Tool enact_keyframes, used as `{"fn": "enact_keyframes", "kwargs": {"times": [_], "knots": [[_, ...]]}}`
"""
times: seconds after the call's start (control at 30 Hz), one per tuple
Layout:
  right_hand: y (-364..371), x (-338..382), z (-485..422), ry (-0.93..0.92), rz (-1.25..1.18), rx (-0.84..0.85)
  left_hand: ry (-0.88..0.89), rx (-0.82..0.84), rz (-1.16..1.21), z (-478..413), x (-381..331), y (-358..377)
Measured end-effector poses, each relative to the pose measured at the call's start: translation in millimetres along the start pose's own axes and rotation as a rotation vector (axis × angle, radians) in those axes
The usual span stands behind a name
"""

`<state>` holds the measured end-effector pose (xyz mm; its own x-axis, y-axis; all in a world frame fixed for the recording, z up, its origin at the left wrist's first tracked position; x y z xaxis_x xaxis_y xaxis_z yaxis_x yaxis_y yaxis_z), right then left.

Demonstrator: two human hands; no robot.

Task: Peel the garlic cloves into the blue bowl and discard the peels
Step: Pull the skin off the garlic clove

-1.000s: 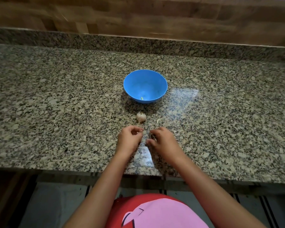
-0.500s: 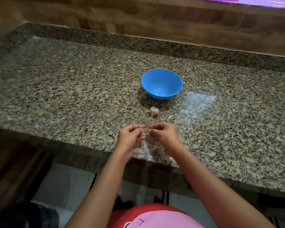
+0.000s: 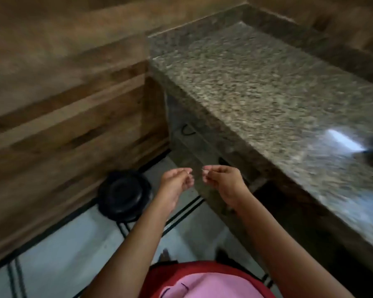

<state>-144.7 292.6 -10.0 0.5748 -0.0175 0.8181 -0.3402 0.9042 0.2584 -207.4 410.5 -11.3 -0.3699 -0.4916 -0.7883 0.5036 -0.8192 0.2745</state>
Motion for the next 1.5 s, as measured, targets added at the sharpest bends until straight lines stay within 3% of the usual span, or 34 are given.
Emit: {"fn": "enact_keyframes", "kwargs": {"times": [0.3,0.43,0.57,0.7,0.87,1.0,1.23,1.37,1.5], "knots": [[173.9,-51.2,-80.8,0.143,0.258,0.254,-0.061,-0.359,0.151,-23.5,-20.8,-180.0],[224.3,-78.1,-122.5,0.227,0.347,0.304,-0.102,-0.444,0.204,-39.6,-20.4,-235.1],[251.7,-112.4,-172.3,0.383,0.420,0.228,-0.183,-0.502,0.311,-69.5,-1.3,-271.9],[253.5,-155.4,-220.7,0.459,0.633,0.256,-0.300,-0.531,0.257,-109.9,34.7,-298.5],[255.6,-184.0,-258.1,0.504,0.641,0.217,-0.367,-0.603,0.394,-160.1,52.1,-317.9],[258.8,-193.6,-268.4,0.465,0.467,0.099,-0.335,-0.609,0.593,-174.7,47.1,-325.6],[253.6,-147.6,-227.5,0.355,0.316,0.135,-0.228,-0.559,0.505,-135.9,10.8,-298.2],[221.8,-86.2,-179.4,0.188,0.076,0.001,-0.089,-0.465,0.379,-113.3,-35.7,-230.8],[151.7,-6.5,-118.9,-0.046,-0.165,-0.102,0.052,-0.229,0.230,-94.4,-85.7,-121.1]]}}
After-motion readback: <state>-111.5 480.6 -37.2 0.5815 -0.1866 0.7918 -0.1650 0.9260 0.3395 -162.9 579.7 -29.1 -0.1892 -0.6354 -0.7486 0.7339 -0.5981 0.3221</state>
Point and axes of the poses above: each hand's wrist, its own z-axis away from the middle knuckle, its own y-axis out of the palm, x = y × z, the point moved 2 cm from there along -z, towards the middle knuckle, and after that the axes turned 8 degrees about x, right-handed, at the moved point
